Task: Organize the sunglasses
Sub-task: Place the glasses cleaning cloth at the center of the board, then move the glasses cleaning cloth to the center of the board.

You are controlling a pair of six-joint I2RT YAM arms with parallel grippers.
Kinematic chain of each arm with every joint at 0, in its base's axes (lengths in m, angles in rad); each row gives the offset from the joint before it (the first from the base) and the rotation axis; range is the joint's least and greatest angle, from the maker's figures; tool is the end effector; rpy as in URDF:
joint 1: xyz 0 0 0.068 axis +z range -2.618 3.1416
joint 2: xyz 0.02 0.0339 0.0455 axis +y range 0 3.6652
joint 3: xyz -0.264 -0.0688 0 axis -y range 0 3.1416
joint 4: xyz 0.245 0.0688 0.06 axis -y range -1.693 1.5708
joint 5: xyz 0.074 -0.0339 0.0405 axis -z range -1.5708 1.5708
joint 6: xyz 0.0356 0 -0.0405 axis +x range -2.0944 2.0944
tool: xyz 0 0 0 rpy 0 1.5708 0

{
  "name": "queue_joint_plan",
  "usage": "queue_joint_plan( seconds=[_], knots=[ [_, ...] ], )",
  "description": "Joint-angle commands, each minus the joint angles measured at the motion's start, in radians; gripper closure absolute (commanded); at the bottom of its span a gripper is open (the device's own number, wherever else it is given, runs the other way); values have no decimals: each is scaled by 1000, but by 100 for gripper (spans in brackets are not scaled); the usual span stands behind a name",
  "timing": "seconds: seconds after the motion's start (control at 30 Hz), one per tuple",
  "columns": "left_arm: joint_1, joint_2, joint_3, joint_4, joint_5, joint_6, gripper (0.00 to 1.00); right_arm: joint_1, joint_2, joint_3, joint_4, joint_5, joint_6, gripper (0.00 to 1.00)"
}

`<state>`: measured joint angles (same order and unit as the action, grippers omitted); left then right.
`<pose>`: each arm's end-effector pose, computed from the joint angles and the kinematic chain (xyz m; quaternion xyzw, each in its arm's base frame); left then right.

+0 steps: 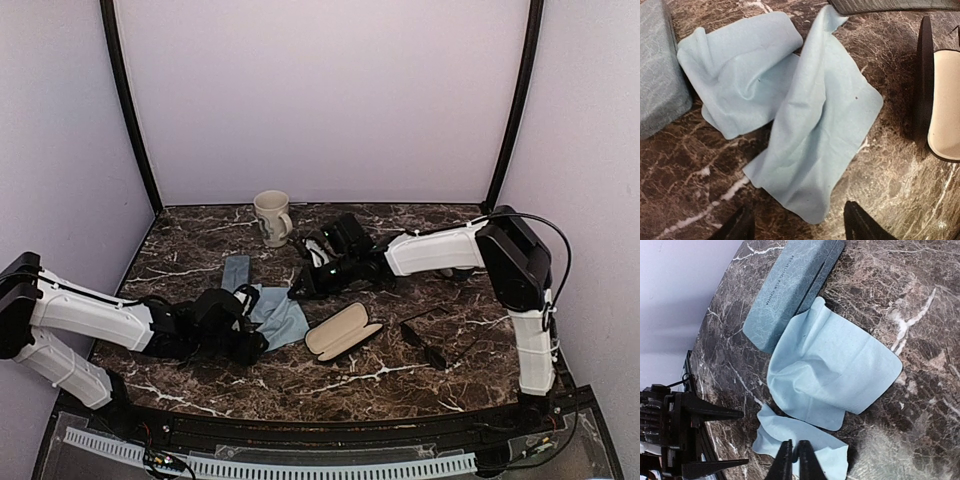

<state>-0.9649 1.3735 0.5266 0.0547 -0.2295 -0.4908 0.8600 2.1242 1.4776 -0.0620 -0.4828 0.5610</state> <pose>0.1500 -0.2024 0.1512 0.1736 0.9036 -0.1717 0.3520 0.2945 0.3674 0.1697 -0.2302 0.8574 0.4293 0.1659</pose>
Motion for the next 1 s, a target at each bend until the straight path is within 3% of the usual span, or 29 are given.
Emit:
queue_joint_plan(
  seconds=[0.0,0.1,0.2,0.4,0.7,0.83,0.97],
  knots=[
    [-20,-11,-10,-20,62,-6,43,-14,12,51,-24,23,-28,84],
    [-24,31,12,-21,75,-2,50,-18,-5,54,-43,43,-47,70],
    [-24,66,31,-26,54,-1,53,-19,-32,32,-51,60,-57,63],
    [-24,112,63,-31,47,22,58,-18,-77,-34,-32,59,-55,62],
    [-24,116,69,-66,48,19,83,-19,-127,-71,-43,62,-74,61],
    [-24,57,87,-202,24,-23,100,-17,-155,-69,-69,57,-126,59],
    [-25,-41,94,-386,41,-113,100,4,-195,-74,-99,47,-188,56]
  ],
)
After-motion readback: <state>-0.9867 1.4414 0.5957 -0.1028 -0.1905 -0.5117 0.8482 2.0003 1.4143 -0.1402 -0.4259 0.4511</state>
